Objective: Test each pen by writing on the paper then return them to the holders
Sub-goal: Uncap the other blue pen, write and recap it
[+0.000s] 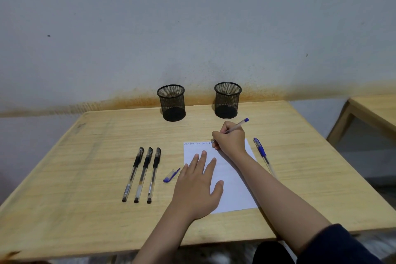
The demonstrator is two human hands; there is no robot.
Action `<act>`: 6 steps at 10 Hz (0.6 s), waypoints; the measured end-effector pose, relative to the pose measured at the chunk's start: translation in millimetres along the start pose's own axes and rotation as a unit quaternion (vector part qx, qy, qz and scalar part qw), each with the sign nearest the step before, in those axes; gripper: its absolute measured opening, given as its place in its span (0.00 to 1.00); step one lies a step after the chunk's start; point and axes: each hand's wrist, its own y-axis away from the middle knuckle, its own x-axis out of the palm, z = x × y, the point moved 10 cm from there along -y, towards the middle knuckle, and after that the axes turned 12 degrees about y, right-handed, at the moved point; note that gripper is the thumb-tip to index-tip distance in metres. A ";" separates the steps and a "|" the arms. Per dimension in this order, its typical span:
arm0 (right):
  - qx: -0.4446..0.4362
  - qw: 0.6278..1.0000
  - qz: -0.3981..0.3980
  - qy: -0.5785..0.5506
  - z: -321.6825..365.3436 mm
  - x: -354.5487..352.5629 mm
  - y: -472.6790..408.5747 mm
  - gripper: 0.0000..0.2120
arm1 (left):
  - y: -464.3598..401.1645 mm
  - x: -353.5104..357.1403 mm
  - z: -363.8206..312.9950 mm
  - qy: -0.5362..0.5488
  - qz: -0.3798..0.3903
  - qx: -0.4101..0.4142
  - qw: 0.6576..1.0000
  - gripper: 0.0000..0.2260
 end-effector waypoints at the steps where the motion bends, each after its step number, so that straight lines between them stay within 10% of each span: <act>1: 0.004 1.000 -0.005 -0.001 -0.8 -0.8 -0.8 0.13 | -0.6 -0.7 0.2 0.003 -0.003 0.001 1.000 0.27; 6: 0.013 0.999 -0.036 0.010 -5.1 -6.2 -2.6 0.14 | -0.6 -0.1 1.4 0.008 -0.005 0.001 1.000 0.27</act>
